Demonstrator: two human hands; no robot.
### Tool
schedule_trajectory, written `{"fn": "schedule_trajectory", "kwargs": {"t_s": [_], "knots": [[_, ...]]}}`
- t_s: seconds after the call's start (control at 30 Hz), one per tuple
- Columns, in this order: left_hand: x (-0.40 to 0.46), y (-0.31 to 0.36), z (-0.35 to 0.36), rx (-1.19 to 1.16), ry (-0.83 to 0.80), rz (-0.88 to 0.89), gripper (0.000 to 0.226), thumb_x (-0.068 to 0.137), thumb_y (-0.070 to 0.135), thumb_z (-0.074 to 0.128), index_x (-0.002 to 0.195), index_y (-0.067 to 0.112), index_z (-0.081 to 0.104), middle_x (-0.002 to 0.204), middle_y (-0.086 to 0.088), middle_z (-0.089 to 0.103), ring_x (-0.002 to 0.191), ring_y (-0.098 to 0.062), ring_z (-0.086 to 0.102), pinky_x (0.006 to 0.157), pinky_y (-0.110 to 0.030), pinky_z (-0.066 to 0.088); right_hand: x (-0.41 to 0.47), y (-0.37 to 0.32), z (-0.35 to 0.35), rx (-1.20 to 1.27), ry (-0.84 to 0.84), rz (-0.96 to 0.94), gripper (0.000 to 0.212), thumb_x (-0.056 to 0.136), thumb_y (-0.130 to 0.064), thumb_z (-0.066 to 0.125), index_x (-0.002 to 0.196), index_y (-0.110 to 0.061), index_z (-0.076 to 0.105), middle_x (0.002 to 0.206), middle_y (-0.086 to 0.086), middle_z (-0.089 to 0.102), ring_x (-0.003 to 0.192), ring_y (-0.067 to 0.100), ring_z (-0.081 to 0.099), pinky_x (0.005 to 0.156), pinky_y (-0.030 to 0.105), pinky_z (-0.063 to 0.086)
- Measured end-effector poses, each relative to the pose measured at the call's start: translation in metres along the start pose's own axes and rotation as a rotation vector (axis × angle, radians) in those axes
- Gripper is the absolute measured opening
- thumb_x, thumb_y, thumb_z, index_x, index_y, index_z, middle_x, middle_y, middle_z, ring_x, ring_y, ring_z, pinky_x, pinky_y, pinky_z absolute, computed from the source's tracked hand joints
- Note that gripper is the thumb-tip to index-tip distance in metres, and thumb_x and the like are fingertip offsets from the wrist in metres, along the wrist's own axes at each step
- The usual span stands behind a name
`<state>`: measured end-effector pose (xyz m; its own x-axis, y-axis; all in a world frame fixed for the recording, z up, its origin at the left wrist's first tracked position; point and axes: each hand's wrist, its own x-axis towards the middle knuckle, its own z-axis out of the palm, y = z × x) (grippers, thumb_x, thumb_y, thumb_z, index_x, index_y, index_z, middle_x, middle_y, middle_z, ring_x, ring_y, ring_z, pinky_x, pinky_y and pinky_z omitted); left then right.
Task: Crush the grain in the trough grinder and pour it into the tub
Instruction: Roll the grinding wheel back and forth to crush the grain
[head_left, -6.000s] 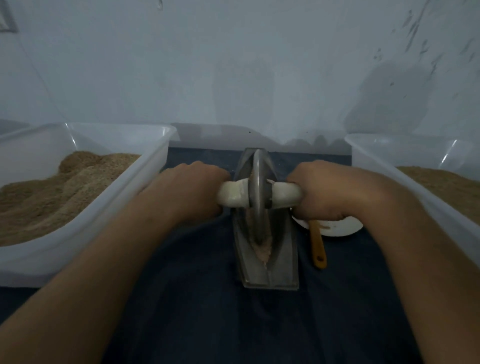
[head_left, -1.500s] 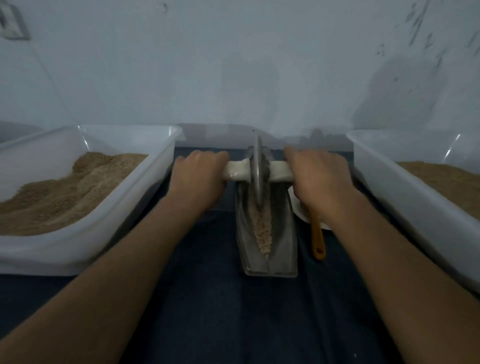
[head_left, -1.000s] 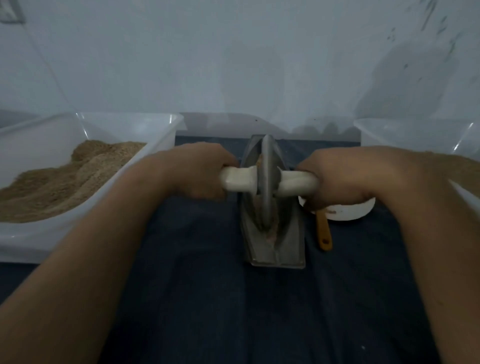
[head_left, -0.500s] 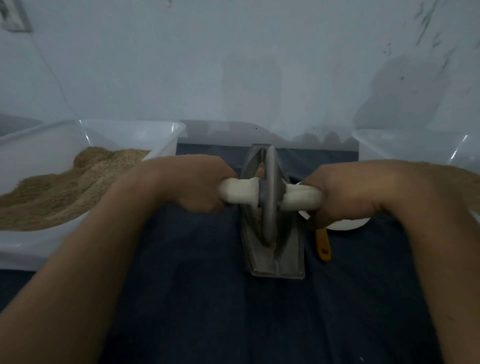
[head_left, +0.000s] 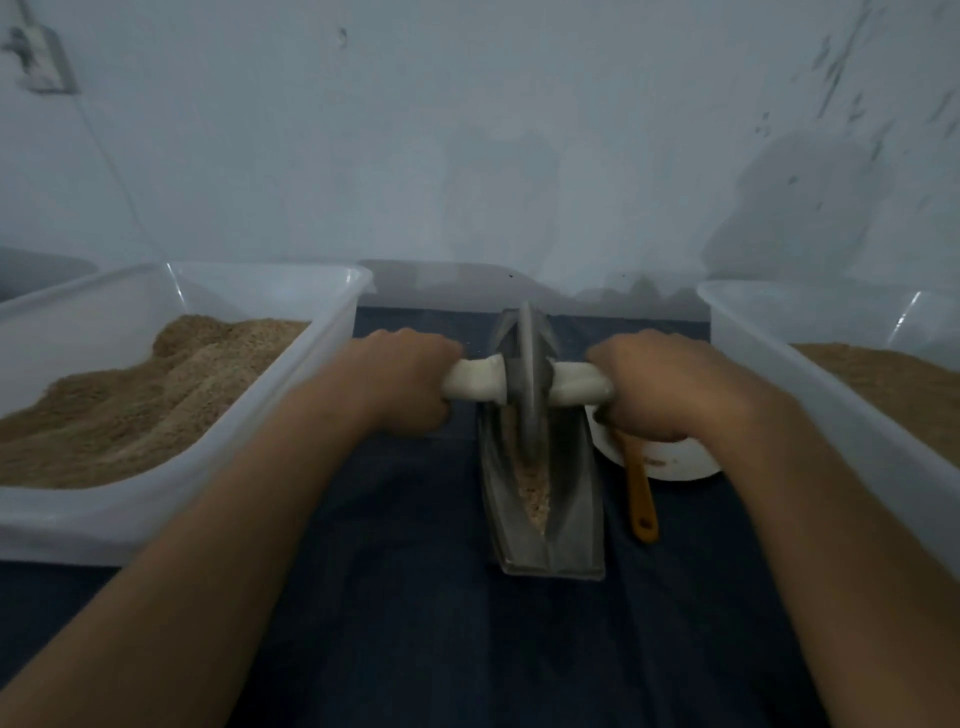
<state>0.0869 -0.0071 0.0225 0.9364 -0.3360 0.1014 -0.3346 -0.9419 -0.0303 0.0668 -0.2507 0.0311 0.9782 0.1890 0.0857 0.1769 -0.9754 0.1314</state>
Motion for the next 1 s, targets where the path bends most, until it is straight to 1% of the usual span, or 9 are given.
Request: {"fn": "schedule_trajectory", "kwargs": {"t_s": [0.1,0.2,0.33,0.43,0.5,0.73,0.8,0.87,1.0], "knots": [[-0.018,-0.003,-0.02,-0.114,-0.272,0.119,0.018,0.084,0.03,0.074,0.086,0.035,0.057,0.09,0.011,0.067,0.08,-0.007,0.064,0.068,-0.028,0.045,-0.022,0.0,-0.02,0.105,-0.285,-0.071,0.013,0.082,-0.026,0.076,0.084,-0.029,0.064,0.083,-0.004,0.069,0.073,0.015,0.066,0.057,0.027,0.046],[-0.023,-0.006,-0.023,-0.127,-0.302,0.161,0.017,0.082,0.03,0.076,0.089,0.034,0.061,0.086,0.012,0.066,0.079,-0.007,0.064,0.07,-0.03,0.049,-0.025,-0.002,-0.024,0.118,-0.299,-0.102,0.014,0.081,-0.026,0.077,0.084,-0.031,0.064,0.083,-0.006,0.069,0.075,0.013,0.066,0.059,0.027,0.048],[0.0,0.004,0.004,-0.005,0.043,-0.011,0.026,0.094,0.024,0.068,0.115,0.029,0.053,0.116,0.0,0.062,0.111,-0.027,0.061,0.092,-0.044,0.051,0.003,-0.006,-0.001,-0.023,0.01,0.028,0.012,0.09,-0.023,0.067,0.094,-0.028,0.057,0.097,-0.001,0.064,0.087,0.019,0.062,0.063,0.032,0.04],[0.011,0.02,0.025,0.187,0.292,-0.137,0.047,0.09,0.015,0.072,0.127,0.02,0.043,0.126,-0.008,0.055,0.12,-0.031,0.053,0.092,-0.047,0.047,0.019,-0.009,0.023,-0.125,0.352,0.126,0.018,0.09,-0.016,0.067,0.104,-0.02,0.057,0.099,0.004,0.065,0.092,0.027,0.063,0.071,0.034,0.04],[0.014,0.022,0.028,0.205,0.338,-0.136,0.048,0.089,0.015,0.073,0.126,0.019,0.042,0.126,-0.007,0.055,0.119,-0.029,0.054,0.09,-0.045,0.047,0.022,-0.008,0.029,-0.142,0.398,0.122,0.019,0.09,-0.014,0.066,0.104,-0.019,0.054,0.099,0.004,0.065,0.091,0.026,0.061,0.07,0.034,0.039],[-0.017,0.002,-0.013,-0.014,-0.19,0.074,0.021,0.087,0.032,0.07,0.099,0.038,0.053,0.099,0.009,0.064,0.091,-0.018,0.064,0.084,-0.039,0.054,-0.021,-0.003,-0.02,0.058,-0.266,-0.048,0.011,0.084,-0.025,0.074,0.089,-0.028,0.064,0.088,-0.003,0.068,0.077,0.014,0.065,0.058,0.027,0.044],[-0.02,-0.001,-0.015,-0.056,-0.244,0.12,0.021,0.086,0.03,0.072,0.092,0.038,0.053,0.092,0.011,0.064,0.084,-0.014,0.064,0.078,-0.037,0.052,-0.025,-0.005,-0.023,0.093,-0.321,-0.069,0.01,0.084,-0.026,0.076,0.09,-0.026,0.067,0.087,-0.004,0.07,0.077,0.014,0.067,0.057,0.024,0.045],[-0.012,-0.002,-0.007,-0.055,-0.166,0.087,0.022,0.086,0.028,0.071,0.096,0.037,0.054,0.096,0.012,0.063,0.09,-0.018,0.065,0.081,-0.039,0.053,-0.017,-0.007,-0.019,0.057,-0.254,-0.048,0.011,0.086,-0.025,0.074,0.089,-0.028,0.064,0.088,-0.005,0.067,0.076,0.013,0.064,0.056,0.025,0.041],[0.014,0.011,0.032,0.086,0.35,-0.074,0.031,0.089,0.02,0.069,0.113,0.025,0.051,0.104,-0.001,0.061,0.101,-0.029,0.063,0.072,-0.04,0.041,0.008,-0.012,0.007,-0.051,0.15,0.109,0.016,0.093,-0.019,0.063,0.105,-0.026,0.055,0.096,-0.001,0.06,0.087,0.023,0.057,0.066,0.034,0.036]]}}
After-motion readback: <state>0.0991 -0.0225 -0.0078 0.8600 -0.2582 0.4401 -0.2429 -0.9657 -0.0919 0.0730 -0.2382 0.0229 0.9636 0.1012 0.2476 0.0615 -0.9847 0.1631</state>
